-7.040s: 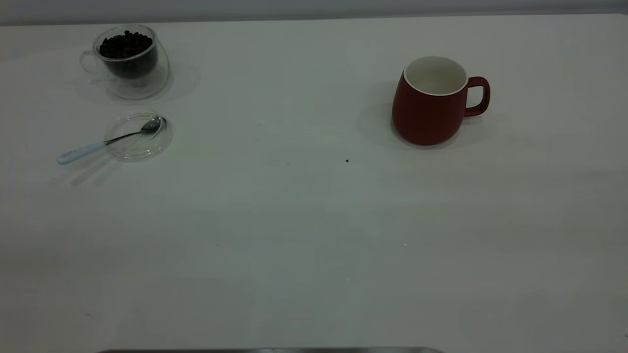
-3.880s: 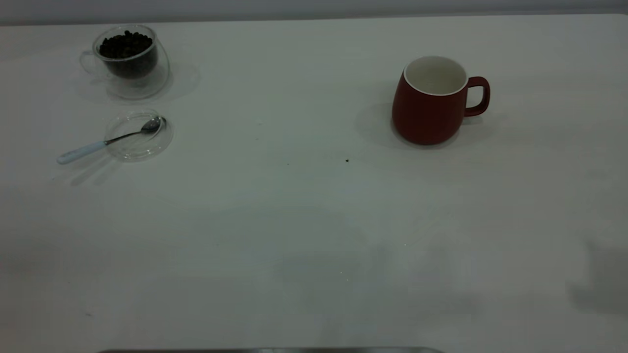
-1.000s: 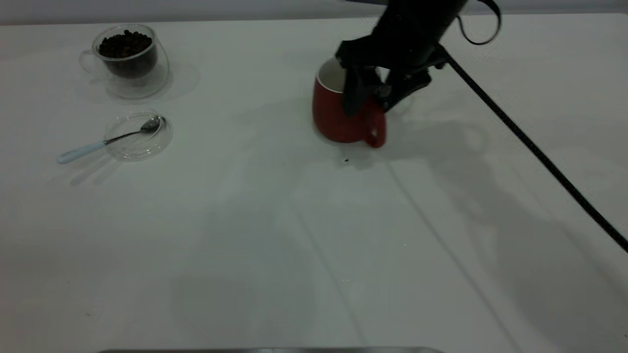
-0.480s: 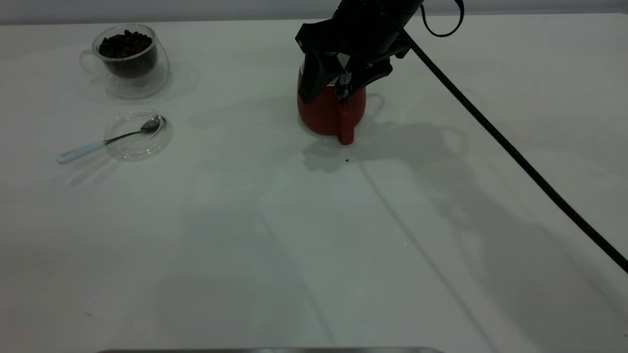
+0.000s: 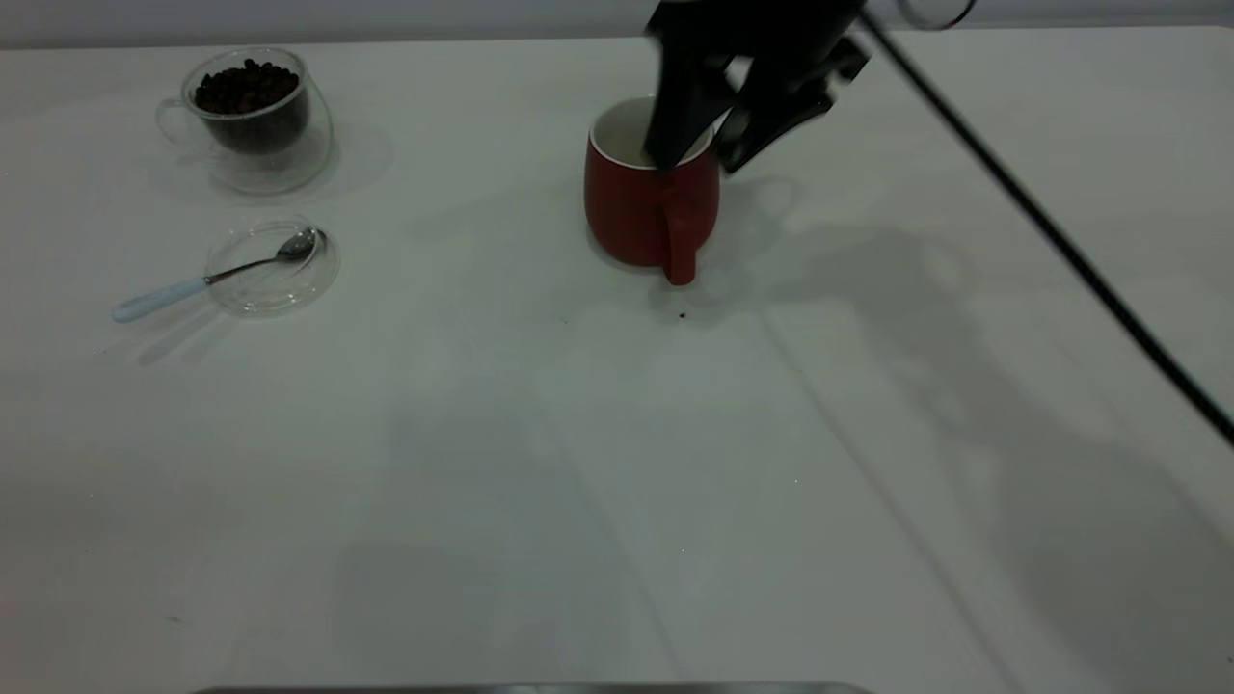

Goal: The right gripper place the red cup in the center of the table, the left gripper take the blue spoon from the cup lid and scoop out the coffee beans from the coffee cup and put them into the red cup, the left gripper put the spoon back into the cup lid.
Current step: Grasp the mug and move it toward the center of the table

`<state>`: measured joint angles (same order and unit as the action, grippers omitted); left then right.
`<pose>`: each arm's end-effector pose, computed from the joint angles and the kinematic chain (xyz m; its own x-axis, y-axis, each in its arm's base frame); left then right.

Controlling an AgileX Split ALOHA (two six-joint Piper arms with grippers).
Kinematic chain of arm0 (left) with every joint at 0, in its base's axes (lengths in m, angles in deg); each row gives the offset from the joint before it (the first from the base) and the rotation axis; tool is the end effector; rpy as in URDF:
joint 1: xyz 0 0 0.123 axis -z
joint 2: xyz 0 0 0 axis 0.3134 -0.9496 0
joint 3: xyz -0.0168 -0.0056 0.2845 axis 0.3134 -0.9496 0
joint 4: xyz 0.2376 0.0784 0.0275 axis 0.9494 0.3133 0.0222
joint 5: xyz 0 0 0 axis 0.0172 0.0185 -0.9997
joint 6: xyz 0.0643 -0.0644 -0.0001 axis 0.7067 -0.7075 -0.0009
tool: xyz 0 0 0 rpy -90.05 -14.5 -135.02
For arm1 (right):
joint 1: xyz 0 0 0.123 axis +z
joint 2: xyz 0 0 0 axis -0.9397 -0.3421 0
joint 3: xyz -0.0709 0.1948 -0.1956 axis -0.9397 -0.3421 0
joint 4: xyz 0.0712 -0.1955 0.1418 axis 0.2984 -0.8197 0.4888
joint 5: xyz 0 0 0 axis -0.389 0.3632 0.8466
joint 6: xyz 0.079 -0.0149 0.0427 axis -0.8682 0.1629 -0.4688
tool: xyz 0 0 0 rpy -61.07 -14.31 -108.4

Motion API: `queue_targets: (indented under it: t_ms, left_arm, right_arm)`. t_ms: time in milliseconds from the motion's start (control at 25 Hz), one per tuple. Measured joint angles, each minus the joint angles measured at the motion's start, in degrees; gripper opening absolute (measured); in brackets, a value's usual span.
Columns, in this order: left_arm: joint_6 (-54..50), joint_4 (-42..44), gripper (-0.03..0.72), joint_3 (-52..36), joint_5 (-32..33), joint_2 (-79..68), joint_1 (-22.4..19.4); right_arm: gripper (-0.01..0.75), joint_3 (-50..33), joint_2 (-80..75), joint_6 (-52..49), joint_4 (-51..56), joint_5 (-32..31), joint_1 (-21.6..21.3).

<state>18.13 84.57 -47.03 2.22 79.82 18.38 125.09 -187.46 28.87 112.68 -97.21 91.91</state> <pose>-0.0103 -0.0069 0.2672 -0.5206 0.0048 -0.8538 0.0681 0.9970 -0.0359 0.4287 0.2144 0.0929 -0.8760 -0.3706 -0.3085 -0.4731 0.7842 0.4014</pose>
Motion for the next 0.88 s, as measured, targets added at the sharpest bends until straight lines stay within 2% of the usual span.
queue_targets:
  t_ms: [200,320,880]
  left_arm:
    - [0.00,0.00,0.400,0.00,0.00,0.00,0.00]
    - [0.00,0.00,0.400,0.00,0.00,0.00,0.00]
    - [0.00,0.00,0.400,0.00,0.00,0.00,0.00]
  right_arm:
    - [0.573,0.00,-1.16,-0.32,0.06,9.76,-5.23]
    - [0.573,0.11,-3.40,-0.68,0.28,14.56,-6.69]
    - [0.573,3.90,-8.72,0.21,3.22,13.43,-3.17]
